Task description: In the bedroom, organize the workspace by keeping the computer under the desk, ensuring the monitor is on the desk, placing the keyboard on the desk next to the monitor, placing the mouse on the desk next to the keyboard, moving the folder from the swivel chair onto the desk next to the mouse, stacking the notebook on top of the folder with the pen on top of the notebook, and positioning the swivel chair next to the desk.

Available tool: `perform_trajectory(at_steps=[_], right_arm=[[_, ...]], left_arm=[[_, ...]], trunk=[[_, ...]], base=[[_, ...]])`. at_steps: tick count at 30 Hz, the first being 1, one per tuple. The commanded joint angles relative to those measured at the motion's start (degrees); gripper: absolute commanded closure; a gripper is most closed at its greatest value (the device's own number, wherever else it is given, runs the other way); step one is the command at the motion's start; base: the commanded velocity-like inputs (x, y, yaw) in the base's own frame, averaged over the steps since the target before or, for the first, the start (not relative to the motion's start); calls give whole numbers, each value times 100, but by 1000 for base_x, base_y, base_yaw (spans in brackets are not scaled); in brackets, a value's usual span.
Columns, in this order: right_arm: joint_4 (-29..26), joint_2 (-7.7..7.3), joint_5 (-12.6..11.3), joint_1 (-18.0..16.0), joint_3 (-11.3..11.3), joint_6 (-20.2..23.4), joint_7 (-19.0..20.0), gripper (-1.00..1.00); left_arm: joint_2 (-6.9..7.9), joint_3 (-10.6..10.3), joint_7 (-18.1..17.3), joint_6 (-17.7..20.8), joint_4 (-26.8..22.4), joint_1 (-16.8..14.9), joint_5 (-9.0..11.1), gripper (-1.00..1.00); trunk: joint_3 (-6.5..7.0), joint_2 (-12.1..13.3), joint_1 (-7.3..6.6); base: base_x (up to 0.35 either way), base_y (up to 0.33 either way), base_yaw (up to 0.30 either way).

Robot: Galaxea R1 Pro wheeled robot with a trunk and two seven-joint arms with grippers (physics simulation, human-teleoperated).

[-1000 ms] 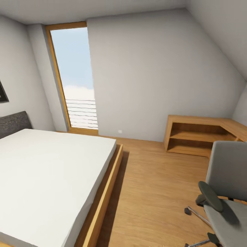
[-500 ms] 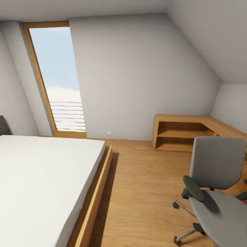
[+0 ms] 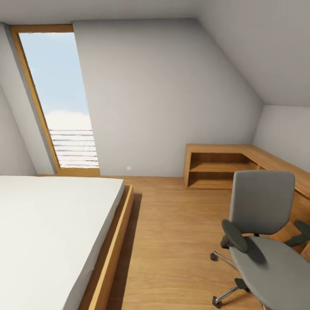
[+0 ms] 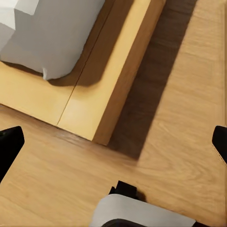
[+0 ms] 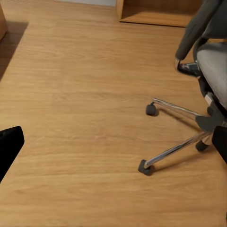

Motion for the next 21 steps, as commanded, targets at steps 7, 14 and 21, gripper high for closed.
perform_trajectory(at_steps=[7,14,21], right_arm=[[7,1,0,-4,74,-12,-33,-100],[10,1,6,-5,83,-14,-30,-100],[10,5,12,-4,88,-15,-27,-100]], left_arm=[[5,-47,57,-7,-9,-3,-7,-100],[2,-45,58,-7,-8,-3,-10,-100],[-1,-48,58,-7,-8,-3,-12,-100]], trunk=[[-6,-4,3],[-6,-4,3],[-6,-4,3]], base=[[291,0,-9],[321,0,-1],[326,23,0]])
